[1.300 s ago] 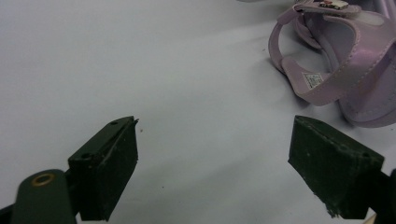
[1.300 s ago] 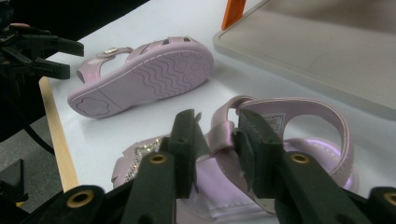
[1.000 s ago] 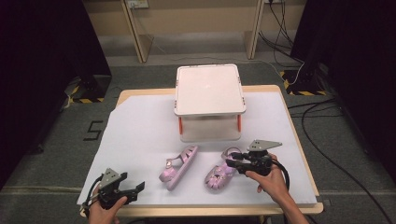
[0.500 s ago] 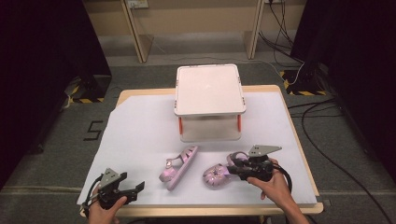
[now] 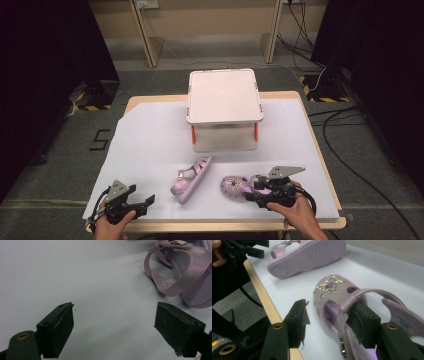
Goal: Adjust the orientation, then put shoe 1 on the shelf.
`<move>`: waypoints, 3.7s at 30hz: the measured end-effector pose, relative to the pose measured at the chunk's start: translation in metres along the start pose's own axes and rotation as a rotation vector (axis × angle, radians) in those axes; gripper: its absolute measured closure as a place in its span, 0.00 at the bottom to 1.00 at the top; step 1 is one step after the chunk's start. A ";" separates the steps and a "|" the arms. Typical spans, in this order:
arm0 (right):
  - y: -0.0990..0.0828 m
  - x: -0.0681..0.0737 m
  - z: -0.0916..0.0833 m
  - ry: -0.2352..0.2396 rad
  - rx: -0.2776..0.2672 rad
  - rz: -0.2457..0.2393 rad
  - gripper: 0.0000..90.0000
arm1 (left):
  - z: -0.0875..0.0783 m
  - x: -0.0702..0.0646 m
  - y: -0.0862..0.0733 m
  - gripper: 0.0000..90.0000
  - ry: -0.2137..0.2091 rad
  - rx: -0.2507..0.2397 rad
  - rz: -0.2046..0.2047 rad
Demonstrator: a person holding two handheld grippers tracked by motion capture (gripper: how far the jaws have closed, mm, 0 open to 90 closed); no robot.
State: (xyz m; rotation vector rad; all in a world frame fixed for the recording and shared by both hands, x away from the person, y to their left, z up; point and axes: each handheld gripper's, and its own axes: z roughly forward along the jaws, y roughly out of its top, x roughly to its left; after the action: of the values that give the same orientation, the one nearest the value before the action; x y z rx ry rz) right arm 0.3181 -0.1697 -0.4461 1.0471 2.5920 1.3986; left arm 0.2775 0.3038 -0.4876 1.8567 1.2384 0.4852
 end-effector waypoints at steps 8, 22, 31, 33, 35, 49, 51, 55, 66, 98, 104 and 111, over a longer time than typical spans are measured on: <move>-0.002 0.006 0.003 0.044 -0.001 0.010 0.47 | 0.000 0.000 0.000 0.17 0.000 0.002 0.002; -0.007 0.016 -0.004 -0.048 0.074 -0.014 0.41 | 0.000 0.001 0.000 0.17 0.002 0.002 0.000; -0.010 0.018 -0.017 -0.022 0.056 -0.019 0.38 | 0.000 0.001 0.000 0.17 0.000 0.003 -0.001; -0.011 0.018 -0.021 -0.024 0.040 -0.027 0.41 | 0.000 0.001 0.000 0.17 0.001 0.003 -0.001; -0.011 0.018 -0.026 -0.029 0.016 -0.036 0.41 | 0.000 0.001 0.000 0.17 0.001 0.003 0.001; -0.011 -0.010 -0.038 -0.194 -0.067 -0.151 0.39 | 0.001 0.001 0.000 0.17 0.002 0.005 0.000; -0.013 -0.015 -0.036 -0.201 -0.049 -0.151 0.39 | 0.001 0.001 0.000 0.17 0.001 0.005 0.002; -0.014 -0.017 -0.027 -0.214 -0.013 -0.180 0.38 | 0.001 0.000 0.000 0.17 0.002 0.008 0.004; -0.012 -0.004 -0.015 -0.177 0.008 -0.215 0.35 | 0.001 0.000 0.000 0.17 0.002 0.007 0.003; -0.017 0.022 -0.001 -0.138 -0.010 -0.411 0.74 | 0.002 0.001 0.001 0.17 -0.001 0.008 -0.004; -0.014 0.022 -0.007 -0.161 -0.045 -0.424 0.82 | 0.003 0.002 0.001 0.17 0.001 0.011 -0.012; -0.009 0.019 -0.020 -0.156 -0.123 -0.389 0.88 | 0.003 0.002 0.001 0.17 0.004 0.007 -0.013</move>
State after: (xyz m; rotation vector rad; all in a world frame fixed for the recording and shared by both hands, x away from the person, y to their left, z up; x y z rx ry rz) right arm 0.2917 -0.1772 -0.4355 0.5681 2.3927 1.3011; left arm 0.2812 0.3043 -0.4893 1.8536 1.2555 0.4788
